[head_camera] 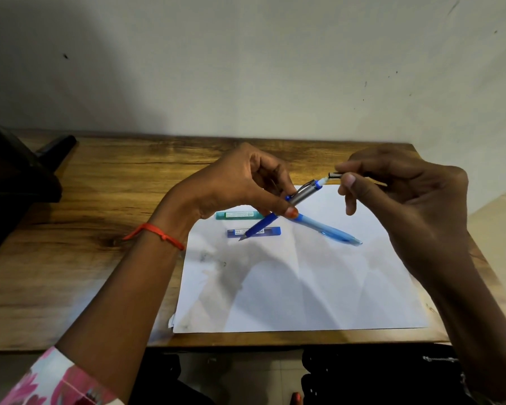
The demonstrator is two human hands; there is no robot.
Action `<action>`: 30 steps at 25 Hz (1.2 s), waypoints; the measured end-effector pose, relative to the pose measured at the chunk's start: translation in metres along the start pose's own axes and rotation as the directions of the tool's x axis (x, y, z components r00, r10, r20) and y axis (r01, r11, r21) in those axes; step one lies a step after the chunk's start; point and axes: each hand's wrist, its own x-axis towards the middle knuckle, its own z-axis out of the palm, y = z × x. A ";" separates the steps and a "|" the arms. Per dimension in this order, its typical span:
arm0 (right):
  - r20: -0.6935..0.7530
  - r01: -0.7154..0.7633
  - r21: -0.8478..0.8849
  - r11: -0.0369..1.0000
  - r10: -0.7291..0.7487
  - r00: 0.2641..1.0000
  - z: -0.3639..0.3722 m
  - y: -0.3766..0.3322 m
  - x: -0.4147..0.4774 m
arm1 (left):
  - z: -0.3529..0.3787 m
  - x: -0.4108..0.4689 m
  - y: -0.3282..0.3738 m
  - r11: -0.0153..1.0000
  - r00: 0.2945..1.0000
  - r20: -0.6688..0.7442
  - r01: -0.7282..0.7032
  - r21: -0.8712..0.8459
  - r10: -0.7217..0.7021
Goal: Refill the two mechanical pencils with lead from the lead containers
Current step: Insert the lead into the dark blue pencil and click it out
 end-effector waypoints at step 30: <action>0.036 0.122 -0.182 0.976 -0.117 0.992 0.007 0.007 0.006 | 0.001 -0.001 0.002 0.999 0.994 -0.105 -0.033 -0.023 0.030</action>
